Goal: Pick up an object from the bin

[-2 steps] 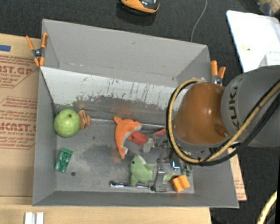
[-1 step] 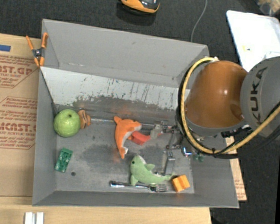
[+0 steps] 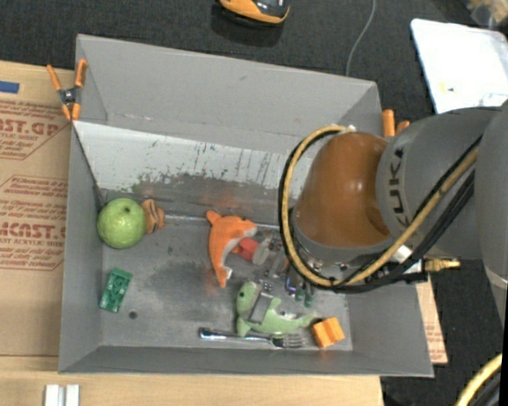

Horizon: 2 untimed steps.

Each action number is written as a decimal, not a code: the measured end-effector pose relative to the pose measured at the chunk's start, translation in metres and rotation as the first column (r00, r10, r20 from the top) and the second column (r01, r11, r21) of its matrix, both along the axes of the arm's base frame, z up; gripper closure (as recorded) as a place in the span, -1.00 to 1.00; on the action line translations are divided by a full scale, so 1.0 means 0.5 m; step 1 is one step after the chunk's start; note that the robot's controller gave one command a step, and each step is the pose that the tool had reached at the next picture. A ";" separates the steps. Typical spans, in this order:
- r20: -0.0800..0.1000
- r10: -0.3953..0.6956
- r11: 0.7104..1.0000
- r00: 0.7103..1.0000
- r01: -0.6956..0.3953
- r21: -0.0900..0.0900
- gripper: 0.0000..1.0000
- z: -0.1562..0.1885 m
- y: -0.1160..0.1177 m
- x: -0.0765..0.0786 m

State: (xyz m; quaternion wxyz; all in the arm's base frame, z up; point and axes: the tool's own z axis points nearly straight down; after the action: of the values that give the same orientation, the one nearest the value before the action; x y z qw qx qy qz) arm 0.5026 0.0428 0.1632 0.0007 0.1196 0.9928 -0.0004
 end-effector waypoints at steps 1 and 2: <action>0.014 0.019 1.000 1.000 -0.019 0.000 -1.00 -0.016 -0.137 -0.025; 0.007 -0.104 0.995 0.995 0.104 0.001 -1.00 -0.051 -0.124 -0.007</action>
Offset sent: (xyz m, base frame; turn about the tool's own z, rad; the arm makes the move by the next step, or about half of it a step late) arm 0.0050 -0.0133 -0.0402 0.2272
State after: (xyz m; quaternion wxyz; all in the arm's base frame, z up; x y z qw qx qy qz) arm 0.4993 -0.0195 0.1375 0.0040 0.1713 0.9852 0.0003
